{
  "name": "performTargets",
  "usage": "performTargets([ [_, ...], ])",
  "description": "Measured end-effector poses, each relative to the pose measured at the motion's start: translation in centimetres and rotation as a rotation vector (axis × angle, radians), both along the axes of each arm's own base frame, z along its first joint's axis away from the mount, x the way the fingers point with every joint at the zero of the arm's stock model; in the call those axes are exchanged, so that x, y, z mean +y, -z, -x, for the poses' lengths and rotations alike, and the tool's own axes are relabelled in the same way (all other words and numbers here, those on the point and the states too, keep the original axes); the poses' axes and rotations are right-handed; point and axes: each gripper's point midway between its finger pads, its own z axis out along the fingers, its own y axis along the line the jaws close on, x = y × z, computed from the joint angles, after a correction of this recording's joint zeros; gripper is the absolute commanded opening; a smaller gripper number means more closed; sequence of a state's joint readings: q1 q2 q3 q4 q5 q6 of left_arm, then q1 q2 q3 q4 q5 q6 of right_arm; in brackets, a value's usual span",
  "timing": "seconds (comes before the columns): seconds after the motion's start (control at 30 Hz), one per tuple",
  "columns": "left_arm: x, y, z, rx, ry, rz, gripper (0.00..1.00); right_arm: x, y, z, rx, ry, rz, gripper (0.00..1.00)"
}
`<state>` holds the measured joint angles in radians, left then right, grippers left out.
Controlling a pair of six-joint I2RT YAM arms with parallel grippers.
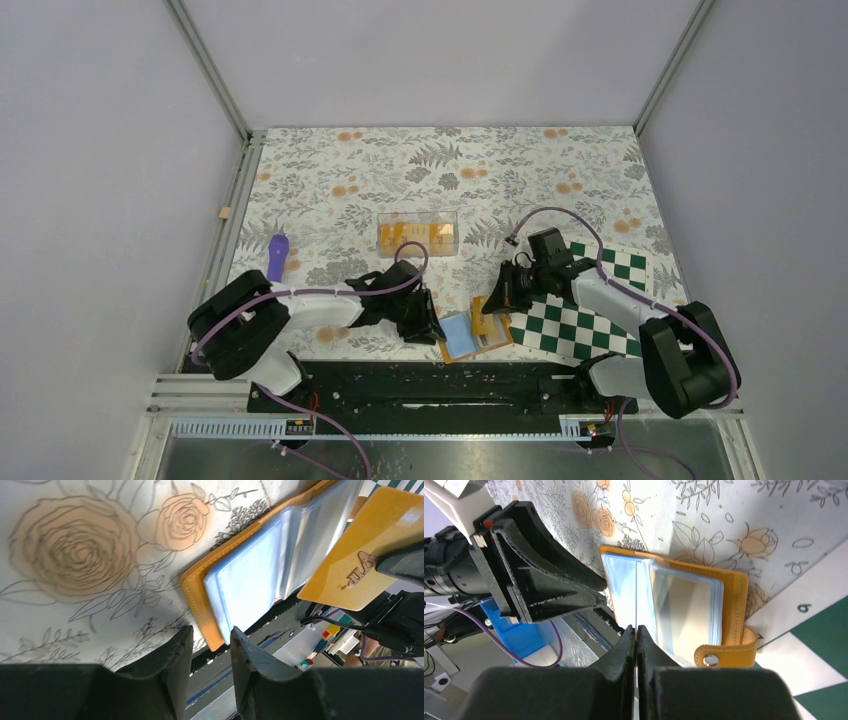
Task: Put the credit cards into the card holder
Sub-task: Insert the credit card into the card holder.
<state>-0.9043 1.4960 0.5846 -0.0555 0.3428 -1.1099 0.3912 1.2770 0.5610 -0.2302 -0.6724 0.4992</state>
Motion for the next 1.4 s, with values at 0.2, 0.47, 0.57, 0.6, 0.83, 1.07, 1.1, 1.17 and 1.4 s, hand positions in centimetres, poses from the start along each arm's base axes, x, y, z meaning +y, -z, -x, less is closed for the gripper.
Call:
performTargets([
  [0.2, -1.2, 0.3, 0.0, 0.002, 0.029, -0.006, 0.28, 0.3, 0.9, -1.0, -0.002, -0.016, 0.008, 0.0],
  [0.47, -1.9, 0.5, 0.2, 0.004, 0.045, 0.001, 0.23, 0.3, 2.0, -1.1, 0.005, -0.026, 0.02, 0.0],
  [0.57, -2.0, 0.5, 0.2, 0.005, 0.046, 0.004, 0.22, 0.1, 2.2, -1.2, -0.005, -0.026, 0.03, 0.0],
  [0.6, -2.0, 0.5, 0.2, 0.006, 0.047, 0.005, 0.21, 0.0, 2.2, -1.3, -0.01, -0.024, 0.036, 0.0],
  [0.83, -2.1, 0.6, 0.2, 0.007, 0.048, 0.006, 0.21, -0.7, 2.2, -1.8, -0.043, -0.006, 0.068, 0.0],
  [1.07, -2.2, 0.6, 0.2, 0.007, 0.051, 0.01, 0.21, -1.4, 1.8, -2.7, -0.079, 0.009, 0.094, 0.0],
  [1.1, -2.2, 0.6, 0.2, 0.007, 0.051, 0.01, 0.21, -1.5, 1.8, -2.8, -0.081, 0.009, 0.095, 0.0],
  [1.17, -2.2, 0.6, 0.2, 0.007, 0.052, 0.009, 0.21, -1.5, 1.8, -2.8, -0.085, 0.006, 0.096, 0.0],
  [1.4, -2.2, 0.6, 0.2, 0.007, 0.051, 0.01, 0.21, -1.4, 2.4, -2.3, -0.053, -0.002, 0.083, 0.0],
])
